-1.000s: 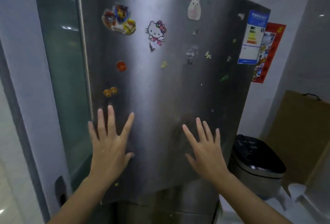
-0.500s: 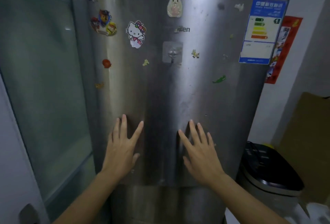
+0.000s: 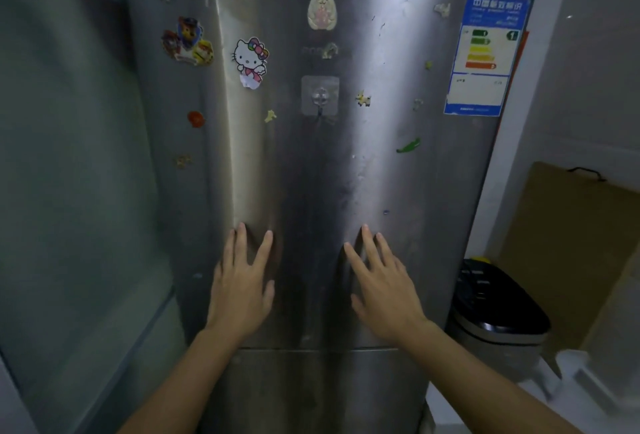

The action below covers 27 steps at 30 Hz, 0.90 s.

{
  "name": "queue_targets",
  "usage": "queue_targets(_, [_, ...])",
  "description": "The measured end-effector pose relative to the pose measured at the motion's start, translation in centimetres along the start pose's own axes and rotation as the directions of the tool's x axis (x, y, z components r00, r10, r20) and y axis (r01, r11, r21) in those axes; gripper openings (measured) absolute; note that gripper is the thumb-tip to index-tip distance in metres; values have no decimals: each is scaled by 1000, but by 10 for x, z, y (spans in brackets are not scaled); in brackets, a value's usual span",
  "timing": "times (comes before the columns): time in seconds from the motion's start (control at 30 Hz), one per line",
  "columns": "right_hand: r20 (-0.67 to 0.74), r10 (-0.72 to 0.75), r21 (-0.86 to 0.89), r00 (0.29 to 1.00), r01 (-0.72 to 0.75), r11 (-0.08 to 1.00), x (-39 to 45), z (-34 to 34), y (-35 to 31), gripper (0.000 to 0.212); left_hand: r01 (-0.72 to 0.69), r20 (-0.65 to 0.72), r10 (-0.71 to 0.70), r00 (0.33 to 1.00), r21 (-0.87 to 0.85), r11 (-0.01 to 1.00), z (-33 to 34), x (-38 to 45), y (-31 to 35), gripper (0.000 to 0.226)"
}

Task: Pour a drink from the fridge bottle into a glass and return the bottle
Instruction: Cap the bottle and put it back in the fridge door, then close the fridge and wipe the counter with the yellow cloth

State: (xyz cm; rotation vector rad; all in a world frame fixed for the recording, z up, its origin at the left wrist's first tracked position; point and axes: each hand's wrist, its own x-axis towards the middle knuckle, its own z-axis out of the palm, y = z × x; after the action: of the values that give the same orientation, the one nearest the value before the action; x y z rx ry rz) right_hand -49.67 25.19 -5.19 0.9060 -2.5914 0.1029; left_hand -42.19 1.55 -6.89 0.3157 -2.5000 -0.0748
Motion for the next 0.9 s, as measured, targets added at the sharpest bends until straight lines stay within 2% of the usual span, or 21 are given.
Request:
queue_targets(0.3, [80, 65, 11, 995, -66, 998, 1, -11, -8, 91, 44, 40, -41, 998, -89, 995, -4, 4, 8, 86])
queue_targets(0.33, [94, 83, 19, 992, -86, 996, 0, -14, -8, 88, 21, 45, -17, 999, -83, 996, -7, 3, 13, 84])
queue_targets(0.4, [122, 139, 42, 983, -145, 989, -9, -22, -8, 80, -144, 69, 148, 987, -53, 988, -13, 0, 29, 79])
queue_targets(0.47, [142, 211, 84, 967, -224, 971, -22, -26, -5, 71, -321, 179, 331, 926, -85, 943, -15, -6, 51, 73])
queue_targets(0.5, [161, 250, 117, 955, -270, 956, -32, -27, -2, 69, -345, 249, 365, 897, -123, 931, -15, -8, 61, 69])
queue_targets(0.6, [239, 376, 253, 895, -431, 866, -65, -31, 14, 66, -320, 461, 385, 799, -215, 922, -15, -12, 87, 68])
queue_targets(0.67, [255, 419, 307, 871, -484, 819, -91, -37, 25, 58, -291, 545, 405, 734, -286, 913, -16, -15, 105, 73])
queue_targets(0.77, [271, 438, 286, 857, -506, 813, -132, -49, 38, 47, -296, 555, 455, 697, -355, 887, -18, -23, 133, 78])
queue_targets(0.9, [273, 500, 232, 822, -561, 795, -187, -72, 56, 51, -331, 530, 567, 631, -477, 814, -27, -40, 181, 75])
